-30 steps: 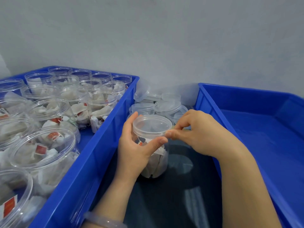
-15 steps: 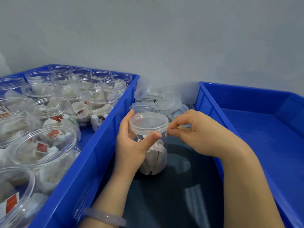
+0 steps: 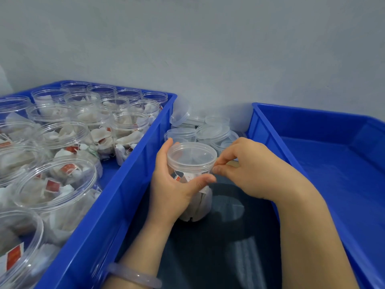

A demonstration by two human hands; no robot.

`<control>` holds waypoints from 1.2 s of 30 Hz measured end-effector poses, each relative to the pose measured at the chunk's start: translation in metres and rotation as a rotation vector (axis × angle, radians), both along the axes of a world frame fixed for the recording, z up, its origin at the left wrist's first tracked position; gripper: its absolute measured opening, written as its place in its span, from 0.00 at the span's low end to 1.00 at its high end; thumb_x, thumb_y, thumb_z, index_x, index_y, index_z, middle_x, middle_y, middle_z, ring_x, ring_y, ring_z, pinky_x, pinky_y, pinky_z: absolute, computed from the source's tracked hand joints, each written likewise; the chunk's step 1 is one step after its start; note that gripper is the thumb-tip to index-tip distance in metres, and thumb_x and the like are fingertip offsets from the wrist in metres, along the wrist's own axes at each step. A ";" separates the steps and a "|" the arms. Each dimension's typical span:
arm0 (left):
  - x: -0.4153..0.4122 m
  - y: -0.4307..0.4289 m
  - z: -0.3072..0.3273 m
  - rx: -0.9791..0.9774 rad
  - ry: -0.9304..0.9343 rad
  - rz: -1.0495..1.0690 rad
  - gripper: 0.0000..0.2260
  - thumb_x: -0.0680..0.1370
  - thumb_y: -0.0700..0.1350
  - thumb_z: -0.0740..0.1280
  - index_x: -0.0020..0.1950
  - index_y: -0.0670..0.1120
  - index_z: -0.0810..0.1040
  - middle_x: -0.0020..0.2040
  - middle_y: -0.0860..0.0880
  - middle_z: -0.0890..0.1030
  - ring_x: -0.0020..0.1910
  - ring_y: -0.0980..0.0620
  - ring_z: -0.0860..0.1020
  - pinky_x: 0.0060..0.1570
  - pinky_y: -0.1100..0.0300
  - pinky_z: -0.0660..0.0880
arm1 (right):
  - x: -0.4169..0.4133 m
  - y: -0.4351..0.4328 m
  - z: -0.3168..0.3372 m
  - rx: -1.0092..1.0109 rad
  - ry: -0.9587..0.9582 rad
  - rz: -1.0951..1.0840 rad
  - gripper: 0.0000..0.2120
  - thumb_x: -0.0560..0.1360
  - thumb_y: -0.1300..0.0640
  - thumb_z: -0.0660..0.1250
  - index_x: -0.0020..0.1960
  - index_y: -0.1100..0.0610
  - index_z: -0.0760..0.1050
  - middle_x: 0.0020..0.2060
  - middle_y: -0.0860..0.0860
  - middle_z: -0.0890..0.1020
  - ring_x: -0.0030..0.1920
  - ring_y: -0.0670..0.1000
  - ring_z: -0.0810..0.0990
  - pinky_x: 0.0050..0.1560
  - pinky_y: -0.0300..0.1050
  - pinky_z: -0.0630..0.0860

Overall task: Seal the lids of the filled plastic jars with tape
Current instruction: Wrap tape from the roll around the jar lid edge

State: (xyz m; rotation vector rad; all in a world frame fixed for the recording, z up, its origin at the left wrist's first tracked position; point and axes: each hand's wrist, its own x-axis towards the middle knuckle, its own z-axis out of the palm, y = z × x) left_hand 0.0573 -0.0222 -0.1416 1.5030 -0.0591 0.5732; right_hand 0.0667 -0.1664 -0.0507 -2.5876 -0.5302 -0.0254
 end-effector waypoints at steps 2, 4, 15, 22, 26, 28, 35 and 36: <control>0.000 -0.001 0.000 0.042 0.000 0.055 0.47 0.51 0.56 0.77 0.67 0.54 0.64 0.59 0.65 0.72 0.57 0.74 0.71 0.51 0.76 0.71 | -0.001 0.004 0.000 -0.030 -0.003 -0.008 0.07 0.76 0.51 0.68 0.42 0.46 0.83 0.38 0.43 0.81 0.41 0.45 0.79 0.42 0.41 0.78; 0.000 -0.001 0.001 0.062 0.005 0.092 0.46 0.51 0.57 0.77 0.67 0.53 0.66 0.57 0.66 0.72 0.55 0.76 0.71 0.51 0.76 0.71 | -0.002 0.007 0.000 -0.080 -0.013 -0.024 0.08 0.77 0.53 0.65 0.43 0.48 0.82 0.39 0.46 0.81 0.41 0.48 0.79 0.43 0.47 0.79; -0.001 0.007 0.007 0.057 0.018 0.069 0.42 0.56 0.52 0.82 0.66 0.53 0.67 0.60 0.57 0.75 0.59 0.66 0.74 0.57 0.71 0.71 | -0.008 -0.016 0.005 0.080 0.246 -0.012 0.28 0.73 0.47 0.69 0.68 0.33 0.62 0.55 0.37 0.71 0.33 0.39 0.81 0.32 0.32 0.74; -0.001 0.009 0.004 0.005 0.016 0.052 0.39 0.57 0.48 0.77 0.67 0.50 0.69 0.61 0.52 0.77 0.59 0.60 0.77 0.59 0.62 0.75 | -0.009 -0.020 0.006 -0.043 0.357 -0.163 0.40 0.62 0.29 0.62 0.71 0.40 0.62 0.35 0.42 0.83 0.33 0.43 0.81 0.37 0.39 0.78; -0.001 0.010 0.005 -0.021 0.019 0.054 0.38 0.57 0.48 0.76 0.66 0.49 0.69 0.59 0.56 0.77 0.57 0.63 0.77 0.55 0.67 0.75 | -0.005 -0.017 0.003 0.007 0.289 -0.127 0.26 0.71 0.35 0.62 0.67 0.39 0.68 0.36 0.42 0.82 0.34 0.41 0.81 0.40 0.37 0.74; 0.000 0.012 0.005 -0.063 0.029 0.038 0.38 0.58 0.46 0.76 0.67 0.46 0.70 0.57 0.54 0.78 0.55 0.62 0.79 0.53 0.67 0.76 | -0.002 -0.014 0.000 0.047 0.242 -0.105 0.24 0.74 0.38 0.63 0.68 0.39 0.68 0.43 0.42 0.79 0.34 0.41 0.80 0.41 0.37 0.72; 0.004 0.016 0.004 -0.311 0.037 -0.090 0.35 0.53 0.49 0.76 0.60 0.49 0.74 0.47 0.52 0.84 0.48 0.56 0.83 0.42 0.67 0.77 | 0.003 -0.016 0.000 0.214 0.087 -0.117 0.23 0.63 0.33 0.68 0.57 0.38 0.79 0.21 0.33 0.70 0.29 0.31 0.72 0.26 0.27 0.65; 0.004 0.016 0.004 -0.309 0.031 -0.103 0.34 0.53 0.51 0.75 0.59 0.49 0.74 0.47 0.52 0.84 0.49 0.56 0.83 0.42 0.67 0.77 | 0.004 -0.017 0.000 0.223 0.075 -0.127 0.23 0.63 0.33 0.68 0.56 0.39 0.79 0.21 0.34 0.71 0.29 0.32 0.72 0.26 0.27 0.65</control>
